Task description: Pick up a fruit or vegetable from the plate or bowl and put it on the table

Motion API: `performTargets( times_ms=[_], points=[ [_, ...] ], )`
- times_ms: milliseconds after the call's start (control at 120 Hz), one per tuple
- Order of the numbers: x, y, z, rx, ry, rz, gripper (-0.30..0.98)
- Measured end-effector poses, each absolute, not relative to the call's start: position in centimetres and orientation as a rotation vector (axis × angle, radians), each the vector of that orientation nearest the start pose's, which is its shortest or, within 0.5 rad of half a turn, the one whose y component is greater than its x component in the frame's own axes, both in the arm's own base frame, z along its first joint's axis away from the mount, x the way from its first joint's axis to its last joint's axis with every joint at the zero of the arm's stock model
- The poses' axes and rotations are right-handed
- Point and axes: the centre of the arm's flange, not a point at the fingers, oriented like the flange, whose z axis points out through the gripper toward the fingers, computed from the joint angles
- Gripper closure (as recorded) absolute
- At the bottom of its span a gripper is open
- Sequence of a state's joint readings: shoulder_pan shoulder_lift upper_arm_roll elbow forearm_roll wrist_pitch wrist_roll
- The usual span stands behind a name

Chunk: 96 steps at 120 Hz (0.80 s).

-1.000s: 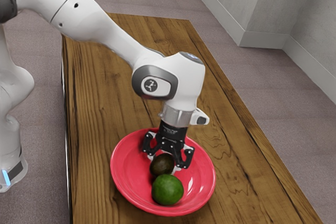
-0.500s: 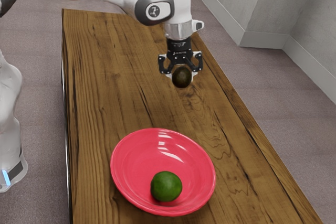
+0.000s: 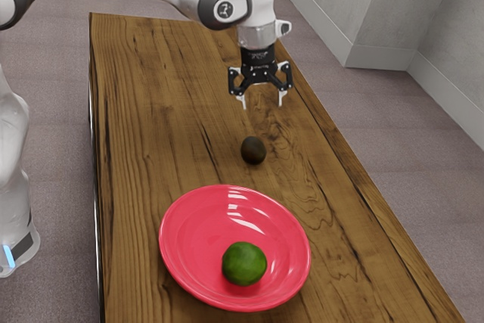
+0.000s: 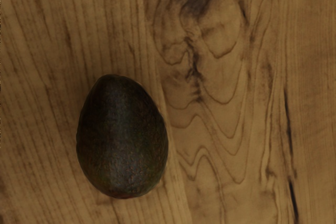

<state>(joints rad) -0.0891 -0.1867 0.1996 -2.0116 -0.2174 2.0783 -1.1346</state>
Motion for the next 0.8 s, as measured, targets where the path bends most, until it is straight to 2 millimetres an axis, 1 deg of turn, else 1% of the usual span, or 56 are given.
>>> performTargets(
  times_ms=[42, 108, 142, 267, 292, 333, 383, 408, 433, 492, 525, 575, 608, 708, 800],
  points=[
    [52.5, 5.7, 55.9, -2.724, -2.143, -0.169, 0.04],
    [52.5, 7.1, 55.5, -2.695, -2.179, -0.162, 0.02],
    [52.5, 6.9, 55.9, -2.689, -2.193, -0.171, 0.02],
    [53.8, 0.9, 59.9, -2.712, -2.204, -0.208, 0.01],
    [54.0, -0.3, 61.0, -2.708, -2.218, -0.209, 0.01],
    [54.6, -2.5, 63.7, -2.702, -2.239, -0.22, 0.01],
    [55.7, -4.8, 67.5, -2.686, -2.266, -0.232, 0.0],
    [56.0, -5.6, 68.6, -2.666, -2.284, -0.219, 0.0],
    [56.1, -6.3, 69.3, -2.639, -2.303, -0.197, 0.0],
    [55.8, -7.4, 69.9, -2.551, -2.358, -0.128, 0.0],
    [55.3, -8.0, 70.4, -2.499, -2.386, -0.086, 0.0],
    [54.3, -8.8, 71.7, -2.432, -2.426, -0.038, 0.0],
    [53.8, -9.4, 72.1, -2.39, -2.452, 0.011, 0.0],
    [52.7, -10.9, 71.6, -2.251, -2.503, 0.15, 0.0],
    [52.3, -11.1, 70.6, -2.108, -2.535, 0.188, 0.0]
  ],
)
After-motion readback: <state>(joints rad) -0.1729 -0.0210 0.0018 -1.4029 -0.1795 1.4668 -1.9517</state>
